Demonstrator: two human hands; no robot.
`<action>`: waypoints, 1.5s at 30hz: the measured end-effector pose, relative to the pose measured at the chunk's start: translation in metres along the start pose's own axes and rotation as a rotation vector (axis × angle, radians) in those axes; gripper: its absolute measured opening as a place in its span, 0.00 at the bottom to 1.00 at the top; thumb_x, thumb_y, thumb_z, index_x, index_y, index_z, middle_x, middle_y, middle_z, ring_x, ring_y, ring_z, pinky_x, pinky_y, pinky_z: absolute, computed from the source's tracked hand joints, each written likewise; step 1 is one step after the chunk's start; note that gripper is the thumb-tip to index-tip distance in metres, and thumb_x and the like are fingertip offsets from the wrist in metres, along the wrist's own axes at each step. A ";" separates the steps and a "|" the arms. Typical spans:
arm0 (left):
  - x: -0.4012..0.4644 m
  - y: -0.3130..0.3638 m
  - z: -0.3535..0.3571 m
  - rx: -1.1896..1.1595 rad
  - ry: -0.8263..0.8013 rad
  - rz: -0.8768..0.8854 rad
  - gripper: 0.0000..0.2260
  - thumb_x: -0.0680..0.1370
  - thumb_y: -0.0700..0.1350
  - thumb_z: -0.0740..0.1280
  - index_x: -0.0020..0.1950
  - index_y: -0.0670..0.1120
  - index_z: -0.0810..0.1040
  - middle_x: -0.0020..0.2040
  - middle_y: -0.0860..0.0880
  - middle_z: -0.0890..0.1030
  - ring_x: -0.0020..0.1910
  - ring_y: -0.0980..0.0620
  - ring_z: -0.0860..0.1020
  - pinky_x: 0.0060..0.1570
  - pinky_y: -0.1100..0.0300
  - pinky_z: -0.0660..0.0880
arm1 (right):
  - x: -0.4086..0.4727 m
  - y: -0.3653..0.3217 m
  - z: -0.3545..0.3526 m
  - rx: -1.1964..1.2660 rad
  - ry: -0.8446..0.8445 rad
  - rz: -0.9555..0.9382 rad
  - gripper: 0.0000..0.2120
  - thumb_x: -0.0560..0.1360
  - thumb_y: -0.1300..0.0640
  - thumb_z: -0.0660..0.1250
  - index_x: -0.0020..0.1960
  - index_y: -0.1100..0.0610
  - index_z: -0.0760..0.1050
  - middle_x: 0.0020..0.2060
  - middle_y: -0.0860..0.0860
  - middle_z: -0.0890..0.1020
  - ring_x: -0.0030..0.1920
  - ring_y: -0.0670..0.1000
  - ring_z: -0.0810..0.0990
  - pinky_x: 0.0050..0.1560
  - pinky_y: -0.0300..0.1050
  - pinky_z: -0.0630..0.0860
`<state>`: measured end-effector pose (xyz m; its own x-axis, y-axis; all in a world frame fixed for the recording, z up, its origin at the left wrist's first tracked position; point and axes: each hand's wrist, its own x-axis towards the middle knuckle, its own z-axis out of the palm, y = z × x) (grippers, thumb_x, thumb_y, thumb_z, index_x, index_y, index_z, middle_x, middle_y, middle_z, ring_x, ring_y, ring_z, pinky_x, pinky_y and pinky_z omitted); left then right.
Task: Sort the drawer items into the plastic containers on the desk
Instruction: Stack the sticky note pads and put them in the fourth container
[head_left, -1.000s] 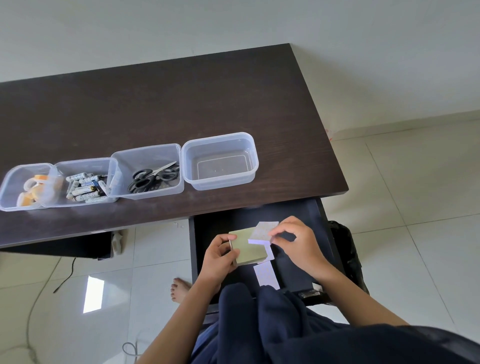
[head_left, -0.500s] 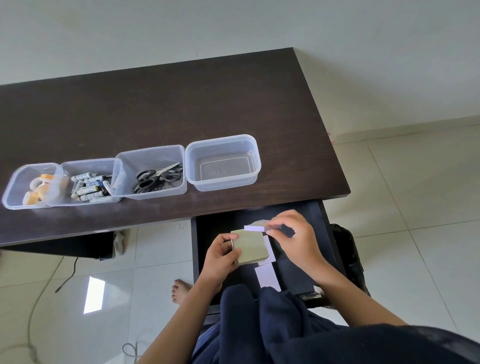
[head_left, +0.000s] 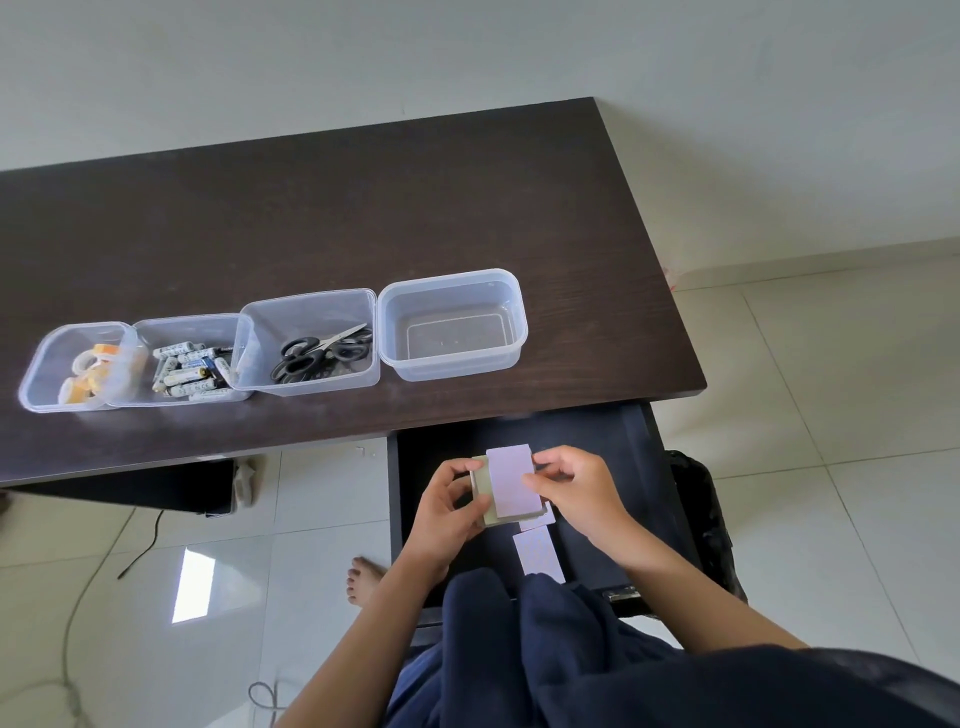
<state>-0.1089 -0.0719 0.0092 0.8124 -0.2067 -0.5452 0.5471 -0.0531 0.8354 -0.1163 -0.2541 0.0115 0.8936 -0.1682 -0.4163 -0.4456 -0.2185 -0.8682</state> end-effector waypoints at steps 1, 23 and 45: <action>-0.001 0.000 -0.001 0.003 -0.007 0.005 0.14 0.76 0.33 0.66 0.58 0.47 0.72 0.51 0.41 0.81 0.49 0.44 0.82 0.50 0.43 0.78 | 0.000 0.001 0.001 -0.009 0.001 0.000 0.10 0.69 0.60 0.75 0.48 0.53 0.79 0.38 0.50 0.84 0.42 0.51 0.83 0.45 0.41 0.77; 0.005 -0.001 0.011 0.073 -0.074 -0.057 0.25 0.82 0.39 0.55 0.77 0.49 0.50 0.58 0.49 0.76 0.49 0.59 0.79 0.43 0.68 0.78 | -0.011 0.008 0.016 -0.038 0.117 -0.054 0.10 0.72 0.54 0.72 0.53 0.48 0.79 0.50 0.40 0.81 0.49 0.46 0.81 0.48 0.40 0.79; 0.017 -0.013 0.001 0.279 -0.051 0.042 0.28 0.79 0.49 0.60 0.68 0.75 0.50 0.43 0.46 0.72 0.43 0.49 0.71 0.57 0.44 0.75 | -0.014 0.015 0.023 -0.040 0.068 -0.048 0.23 0.70 0.56 0.75 0.64 0.51 0.76 0.62 0.46 0.78 0.59 0.42 0.76 0.53 0.21 0.69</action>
<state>-0.1019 -0.0758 -0.0106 0.8181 -0.2630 -0.5114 0.4309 -0.3085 0.8480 -0.1341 -0.2325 -0.0017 0.9087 -0.2212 -0.3540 -0.4055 -0.2660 -0.8746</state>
